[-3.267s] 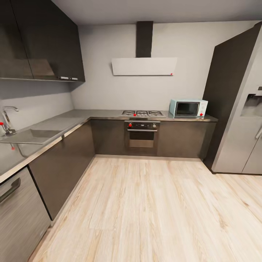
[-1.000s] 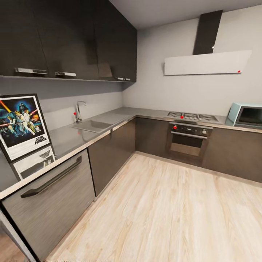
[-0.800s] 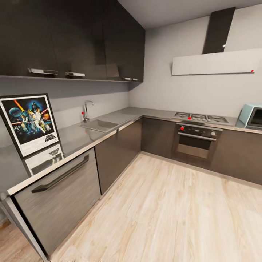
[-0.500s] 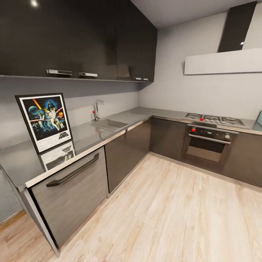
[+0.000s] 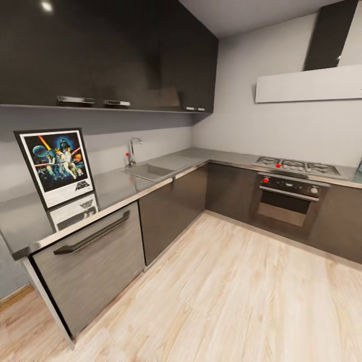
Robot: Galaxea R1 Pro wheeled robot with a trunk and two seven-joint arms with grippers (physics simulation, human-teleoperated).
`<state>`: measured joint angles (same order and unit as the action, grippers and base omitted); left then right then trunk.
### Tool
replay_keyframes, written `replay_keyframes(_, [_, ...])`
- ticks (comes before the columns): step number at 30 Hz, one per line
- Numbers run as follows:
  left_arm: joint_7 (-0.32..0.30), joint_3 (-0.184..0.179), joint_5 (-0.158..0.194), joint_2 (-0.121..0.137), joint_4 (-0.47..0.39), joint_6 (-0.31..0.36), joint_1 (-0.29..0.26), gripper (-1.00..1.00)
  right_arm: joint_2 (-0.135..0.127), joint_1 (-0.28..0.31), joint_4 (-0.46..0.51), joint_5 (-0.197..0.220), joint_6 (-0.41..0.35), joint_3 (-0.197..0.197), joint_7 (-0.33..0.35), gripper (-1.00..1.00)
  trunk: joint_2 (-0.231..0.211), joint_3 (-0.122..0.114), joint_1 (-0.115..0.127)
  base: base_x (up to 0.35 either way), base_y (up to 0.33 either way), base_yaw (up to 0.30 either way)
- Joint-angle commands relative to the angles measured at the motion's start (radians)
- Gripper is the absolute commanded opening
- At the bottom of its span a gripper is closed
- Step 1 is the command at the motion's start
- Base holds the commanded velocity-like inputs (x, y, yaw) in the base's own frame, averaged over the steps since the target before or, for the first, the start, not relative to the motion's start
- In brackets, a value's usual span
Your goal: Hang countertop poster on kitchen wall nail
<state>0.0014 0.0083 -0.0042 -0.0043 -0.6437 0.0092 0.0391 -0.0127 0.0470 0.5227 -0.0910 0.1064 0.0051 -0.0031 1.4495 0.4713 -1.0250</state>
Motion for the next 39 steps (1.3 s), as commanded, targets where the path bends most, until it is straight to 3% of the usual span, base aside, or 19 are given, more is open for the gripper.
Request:
replay_keyframes(1, [0.000, 0.001, 0.000, 0.000, -0.002, 0.000, 0.001, 1.00, 0.001, 0.001, -0.001, -0.010, 0.003, 0.000, -0.001, 1.00, 0.000, 0.002, 0.000, 0.000, -0.290, 0.191])
replay_keyframes(17, [-0.001, 0.000, 0.001, 0.000, -0.002, -0.008, 0.000, 1.00, 0.004, 0.001, -0.001, -0.012, 0.003, -0.001, -0.003, 1.00, 0.000, 0.015, 0.000, 0.000, -0.063, 0.235])
replay_keyframes(39, [-0.001, 0.000, 0.001, 0.000, -0.002, -0.002, 0.000, 1.00, 0.000, 0.001, -0.003, -0.013, 0.004, 0.004, 0.001, 1.00, 0.000, 0.019, 0.000, 0.031, -0.304, 0.058])
